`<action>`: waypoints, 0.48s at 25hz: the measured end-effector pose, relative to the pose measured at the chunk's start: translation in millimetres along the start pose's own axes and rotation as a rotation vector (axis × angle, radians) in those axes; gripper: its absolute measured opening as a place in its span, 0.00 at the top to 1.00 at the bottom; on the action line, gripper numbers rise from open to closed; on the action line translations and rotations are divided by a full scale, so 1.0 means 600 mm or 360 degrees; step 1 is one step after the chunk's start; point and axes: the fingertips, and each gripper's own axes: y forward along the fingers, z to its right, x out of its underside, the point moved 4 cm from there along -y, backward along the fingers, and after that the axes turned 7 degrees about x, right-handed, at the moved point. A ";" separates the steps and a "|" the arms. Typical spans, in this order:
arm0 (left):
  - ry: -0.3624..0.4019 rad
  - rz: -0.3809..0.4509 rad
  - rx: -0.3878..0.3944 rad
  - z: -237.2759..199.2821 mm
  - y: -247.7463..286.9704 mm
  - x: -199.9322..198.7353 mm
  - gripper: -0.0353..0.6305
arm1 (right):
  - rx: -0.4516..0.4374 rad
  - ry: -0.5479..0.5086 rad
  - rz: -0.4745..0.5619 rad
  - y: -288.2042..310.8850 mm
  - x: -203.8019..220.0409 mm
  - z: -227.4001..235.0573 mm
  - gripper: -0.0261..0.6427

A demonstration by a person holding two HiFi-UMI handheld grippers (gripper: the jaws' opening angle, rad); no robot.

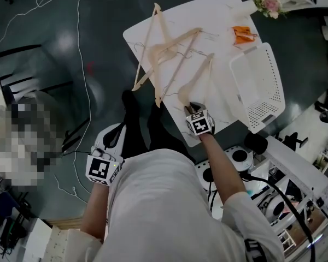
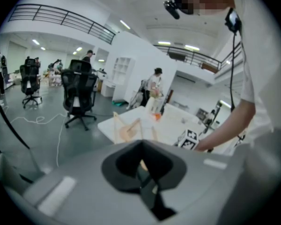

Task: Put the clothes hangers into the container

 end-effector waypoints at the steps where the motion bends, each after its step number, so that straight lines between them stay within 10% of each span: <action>1: 0.0005 0.0003 0.0003 0.002 0.002 -0.003 0.95 | -0.0015 0.0027 0.0019 -0.007 0.000 0.004 0.82; 12: 0.0100 0.0045 0.0031 0.015 0.020 -0.051 0.95 | -0.0315 0.0274 0.0309 -0.118 -0.047 0.005 0.82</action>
